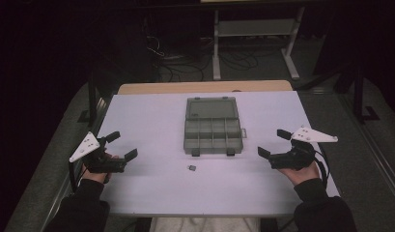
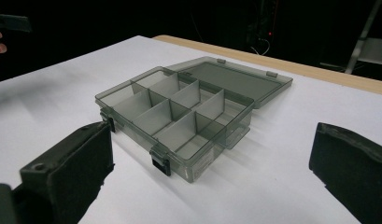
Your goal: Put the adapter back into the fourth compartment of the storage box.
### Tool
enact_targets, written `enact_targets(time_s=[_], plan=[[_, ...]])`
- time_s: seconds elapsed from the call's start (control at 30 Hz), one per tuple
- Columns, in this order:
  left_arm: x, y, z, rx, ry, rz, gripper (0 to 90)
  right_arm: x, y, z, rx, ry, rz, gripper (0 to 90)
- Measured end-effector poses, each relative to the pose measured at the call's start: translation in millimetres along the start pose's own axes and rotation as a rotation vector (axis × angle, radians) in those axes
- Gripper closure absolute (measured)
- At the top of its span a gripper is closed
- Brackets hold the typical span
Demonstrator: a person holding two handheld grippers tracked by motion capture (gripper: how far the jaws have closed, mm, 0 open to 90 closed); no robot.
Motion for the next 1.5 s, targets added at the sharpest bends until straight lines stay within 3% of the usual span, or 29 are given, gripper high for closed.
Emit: enact_targets(time_s=[0.6, 0.97, 1.27, 1.5], plan=[[-0.5, -0.1, 0.3, 0.008, -0.005, 0.003, 0.0, 0.9, -1.1, -0.9, -0.001, -0.002, -0.006, 0.0], [-1.3, -0.5, -1.3, 0.017, -0.008, -0.005, 0.0, 6.4, -8.4, 3.3, 0.014, -0.043, -0.036, 0.0], [-1.8, -1.2, -1.5, 0.021, -0.011, -0.008, 0.0, 16.5, -17.8, 7.5, 0.049, -0.058, -0.065, 0.0], [-2.3, -1.6, -1.5, 0.022, -0.016, -0.005, 0.0, 21.9, -27.6, 16.4, 0.089, -0.105, -0.093, 0.0]])
Point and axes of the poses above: each handheld gripper's, and its own axes: z roughly forward along the jaws, x roughly out of its top, y roughly to its right, the point moved 5 cm from there along z, roughly forward along the jaws, and after that the axes turned 2 degrees about z, right-handed, at the moved point
